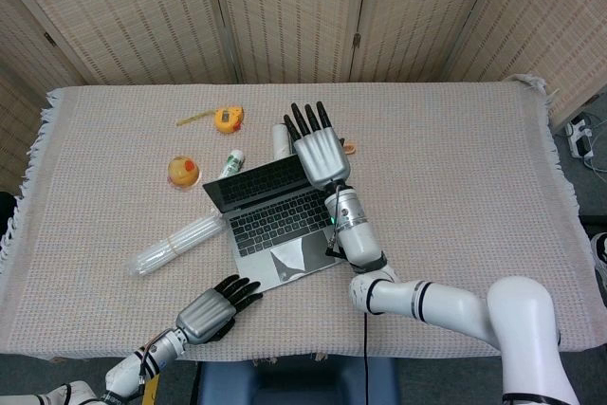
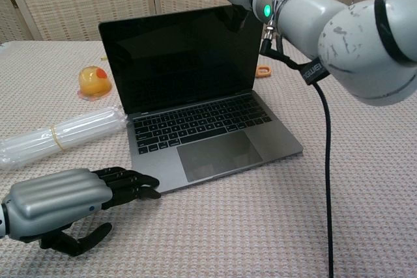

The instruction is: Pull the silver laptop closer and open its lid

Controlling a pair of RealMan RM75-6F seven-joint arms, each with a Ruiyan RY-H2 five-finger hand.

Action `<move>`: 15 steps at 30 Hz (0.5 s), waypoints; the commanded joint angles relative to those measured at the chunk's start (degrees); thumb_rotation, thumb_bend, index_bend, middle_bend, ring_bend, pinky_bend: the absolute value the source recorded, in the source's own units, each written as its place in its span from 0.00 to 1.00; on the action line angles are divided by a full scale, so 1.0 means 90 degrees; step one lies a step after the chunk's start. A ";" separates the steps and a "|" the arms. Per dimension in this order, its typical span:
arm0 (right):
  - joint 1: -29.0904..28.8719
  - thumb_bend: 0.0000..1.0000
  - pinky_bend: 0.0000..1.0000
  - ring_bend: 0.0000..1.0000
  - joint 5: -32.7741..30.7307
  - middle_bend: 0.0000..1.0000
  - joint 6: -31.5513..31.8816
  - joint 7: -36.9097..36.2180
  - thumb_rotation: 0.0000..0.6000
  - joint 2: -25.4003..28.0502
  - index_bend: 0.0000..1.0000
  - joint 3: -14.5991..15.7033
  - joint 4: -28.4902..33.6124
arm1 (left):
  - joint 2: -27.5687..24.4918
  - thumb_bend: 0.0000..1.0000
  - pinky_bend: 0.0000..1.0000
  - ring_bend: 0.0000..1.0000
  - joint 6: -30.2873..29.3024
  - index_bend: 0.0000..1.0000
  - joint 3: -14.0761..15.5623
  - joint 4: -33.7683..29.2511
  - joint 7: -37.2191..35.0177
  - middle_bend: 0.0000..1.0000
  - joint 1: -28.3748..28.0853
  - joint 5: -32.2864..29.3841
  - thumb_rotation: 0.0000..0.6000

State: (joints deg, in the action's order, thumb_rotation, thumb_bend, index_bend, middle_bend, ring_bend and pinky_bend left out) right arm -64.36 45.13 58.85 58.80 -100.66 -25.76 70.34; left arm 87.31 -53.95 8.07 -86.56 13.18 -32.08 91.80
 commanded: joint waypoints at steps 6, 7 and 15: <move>-0.0317 0.47 0.00 0.00 -0.0475 0.00 -0.0063 -0.0065 1.00 -0.0127 0.00 -0.0127 -0.0572 | -0.0022 0.81 0.00 0.01 0.0060 0.06 -0.0011 -0.0055 0.0059 0.01 -0.0027 -0.0052 1.00; -0.0355 0.47 0.00 0.00 -0.0520 0.00 -0.0069 -0.0053 1.00 -0.0143 0.00 -0.0133 -0.0643 | -0.0025 0.81 0.00 0.01 0.0067 0.06 -0.0012 -0.0062 0.0060 0.01 -0.0031 -0.0058 1.00; -0.0666 0.47 0.00 0.00 -0.0917 0.00 -0.0251 -0.0048 1.00 -0.0300 0.00 -0.0207 -0.1334 | -0.0051 0.90 0.00 0.01 0.0117 0.07 -0.0028 -0.0115 0.0094 0.01 -0.0057 -0.0112 1.00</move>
State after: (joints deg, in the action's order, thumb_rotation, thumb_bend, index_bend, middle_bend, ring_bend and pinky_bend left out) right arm -69.64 37.61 57.20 58.42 -102.93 -27.47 59.49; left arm 86.86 -52.90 7.82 -87.58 14.04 -32.59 90.79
